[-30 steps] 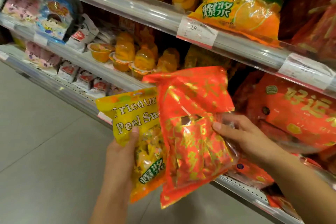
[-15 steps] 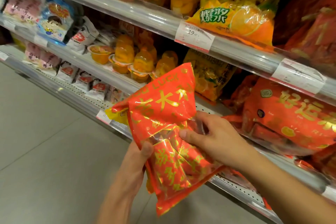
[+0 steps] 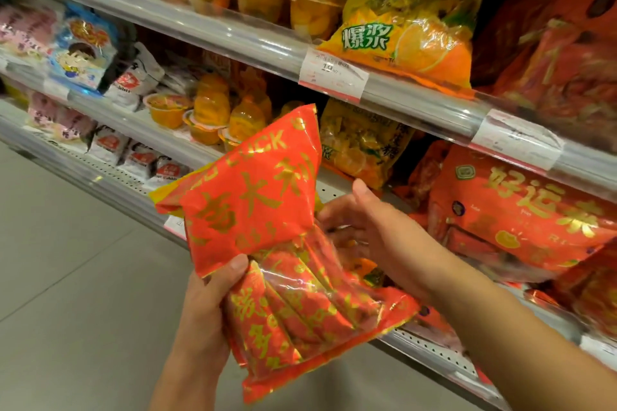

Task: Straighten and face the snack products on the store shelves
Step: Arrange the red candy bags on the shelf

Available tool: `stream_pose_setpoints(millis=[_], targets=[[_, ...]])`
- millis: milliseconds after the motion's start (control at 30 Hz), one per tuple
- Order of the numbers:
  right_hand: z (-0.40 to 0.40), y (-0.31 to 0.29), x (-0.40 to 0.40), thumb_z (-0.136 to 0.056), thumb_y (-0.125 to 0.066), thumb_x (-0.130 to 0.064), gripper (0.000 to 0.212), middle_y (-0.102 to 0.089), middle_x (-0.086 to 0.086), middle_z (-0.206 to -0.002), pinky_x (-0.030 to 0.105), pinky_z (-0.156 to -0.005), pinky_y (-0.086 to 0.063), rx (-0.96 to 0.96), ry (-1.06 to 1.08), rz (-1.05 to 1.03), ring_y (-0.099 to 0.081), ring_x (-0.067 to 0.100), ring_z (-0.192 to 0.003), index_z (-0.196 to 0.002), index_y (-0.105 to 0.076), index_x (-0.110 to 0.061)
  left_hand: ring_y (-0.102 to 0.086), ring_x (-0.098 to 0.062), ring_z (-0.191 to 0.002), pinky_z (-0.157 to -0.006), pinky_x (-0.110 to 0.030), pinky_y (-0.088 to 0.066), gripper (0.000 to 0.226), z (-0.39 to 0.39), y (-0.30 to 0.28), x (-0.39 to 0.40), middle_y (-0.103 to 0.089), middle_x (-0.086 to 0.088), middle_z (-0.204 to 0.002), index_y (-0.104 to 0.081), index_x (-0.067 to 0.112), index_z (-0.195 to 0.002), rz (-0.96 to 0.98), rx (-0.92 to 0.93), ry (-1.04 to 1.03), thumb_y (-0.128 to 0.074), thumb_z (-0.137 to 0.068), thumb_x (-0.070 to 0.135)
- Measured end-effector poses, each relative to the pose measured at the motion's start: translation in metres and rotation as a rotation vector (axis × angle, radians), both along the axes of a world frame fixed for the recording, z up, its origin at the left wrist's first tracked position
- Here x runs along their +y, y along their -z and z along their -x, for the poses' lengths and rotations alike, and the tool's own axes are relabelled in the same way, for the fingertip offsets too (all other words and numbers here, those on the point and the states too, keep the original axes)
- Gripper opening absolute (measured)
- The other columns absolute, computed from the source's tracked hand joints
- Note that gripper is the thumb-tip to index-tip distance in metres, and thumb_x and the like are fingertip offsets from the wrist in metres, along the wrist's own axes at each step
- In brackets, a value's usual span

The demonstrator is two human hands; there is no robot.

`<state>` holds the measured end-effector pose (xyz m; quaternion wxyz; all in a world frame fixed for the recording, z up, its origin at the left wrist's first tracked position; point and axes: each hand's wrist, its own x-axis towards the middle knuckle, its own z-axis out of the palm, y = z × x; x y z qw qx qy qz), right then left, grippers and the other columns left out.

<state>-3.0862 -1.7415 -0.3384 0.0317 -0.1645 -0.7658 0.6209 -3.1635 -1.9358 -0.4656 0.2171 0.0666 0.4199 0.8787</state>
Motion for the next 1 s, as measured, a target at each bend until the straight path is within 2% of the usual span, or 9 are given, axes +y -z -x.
stream_pose_setpoints(millis=[133,233,300,433,500,633,767,867,1000], targets=[[0.001,0.017,0.019,-0.078,-0.064,-0.065,0.044,-0.070,-0.013,-0.103,0.030,-0.082,-0.050,0.098,0.229,-0.501,-0.065,0.005,-0.095,-0.107,-0.065,-0.032,-0.072,-0.033,-0.102,-0.084,-0.046,-0.061,0.070,-0.005,-0.004,0.006,-0.072,-0.017,-0.116,-0.062,0.005,-0.130,-0.052,-0.056,0.062,-0.077,-0.065,0.026],[0.001,0.025,0.023,-0.067,-0.073,-0.079,0.079,-0.069,-0.007,-0.120,0.032,-0.090,-0.054,-0.141,0.121,-0.322,-0.068,0.008,-0.104,-0.130,-0.058,-0.033,-0.074,-0.031,-0.093,-0.077,-0.043,-0.063,0.055,-0.010,-0.006,0.010,-0.074,-0.017,-0.108,-0.064,0.003,-0.124,-0.069,-0.102,0.123,-0.065,-0.073,0.022],[0.001,0.024,0.025,-0.058,-0.065,-0.089,0.100,-0.067,-0.008,-0.126,0.040,-0.098,-0.054,-0.231,0.038,-0.437,-0.067,0.010,-0.109,-0.140,-0.052,-0.034,-0.074,-0.030,-0.090,-0.073,-0.041,-0.063,0.054,-0.013,-0.007,0.012,-0.075,-0.017,-0.105,-0.065,0.002,-0.122,-0.067,-0.118,0.141,-0.068,-0.071,0.022],[0.004,0.013,0.026,-0.064,-0.064,-0.088,0.120,-0.046,-0.003,-0.153,0.039,-0.114,-0.041,-0.299,0.020,-0.528,-0.049,0.017,-0.136,-0.159,-0.028,-0.023,-0.073,-0.035,-0.097,-0.079,-0.048,-0.062,0.090,-0.014,-0.007,0.013,-0.072,-0.020,-0.114,-0.064,0.003,-0.128,-0.104,-0.179,0.152,-0.092,-0.047,0.032],[0.006,0.011,0.029,-0.074,-0.064,-0.077,0.101,-0.047,-0.003,-0.154,0.036,-0.112,-0.042,-0.339,-0.016,-0.575,-0.050,0.016,-0.135,-0.154,-0.039,-0.020,-0.071,-0.037,-0.101,-0.086,-0.053,-0.060,0.102,-0.014,-0.005,0.013,-0.071,-0.021,-0.117,-0.064,0.003,-0.128,-0.139,-0.208,0.153,-0.098,-0.038,0.038],[0.009,0.010,0.034,-0.079,-0.076,-0.062,0.045,-0.077,-0.004,-0.095,0.040,-0.083,-0.060,-0.254,0.007,-0.551,-0.073,0.014,-0.087,-0.101,-0.072,-0.023,-0.070,-0.039,-0.103,-0.092,-0.056,-0.057,0.107,-0.017,-0.012,0.017,-0.070,-0.022,-0.120,-0.068,0.004,-0.124,-0.168,-0.267,0.188,-0.101,-0.029,0.041],[0.008,0.010,0.031,-0.075,-0.070,-0.062,0.040,-0.074,-0.013,-0.093,0.043,-0.083,-0.056,-0.073,0.104,-0.750,-0.070,0.013,-0.090,-0.105,-0.070,-0.036,-0.073,-0.034,-0.103,-0.083,-0.050,-0.062,0.076,-0.018,-0.022,0.022,-0.073,-0.019,-0.118,-0.074,0.006,-0.117,-0.147,-0.296,0.208,-0.095,-0.052,0.038],[0.004,0.011,0.023,-0.072,-0.054,-0.068,0.050,-0.071,-0.011,-0.095,0.045,-0.081,-0.054,0.001,0.147,-0.929,-0.066,0.023,-0.095,-0.112,-0.060,-0.038,-0.075,-0.033,-0.096,-0.078,-0.046,-0.062,0.050,-0.018,-0.026,0.019,-0.074,-0.019,-0.112,-0.069,0.004,-0.121,-0.093,-0.367,0.198,-0.068,-0.084,0.037],[0.004,0.017,0.028,-0.075,-0.054,-0.059,0.043,-0.071,-0.009,-0.096,0.046,-0.080,-0.054,0.022,0.237,-0.979,-0.066,0.028,-0.097,-0.112,-0.058,-0.037,-0.076,-0.026,-0.093,-0.076,-0.041,-0.060,0.077,-0.016,-0.032,0.019,-0.077,-0.017,-0.103,-0.061,0.008,-0.135,0.070,-0.326,0.256,-0.075,-0.074,0.052]])
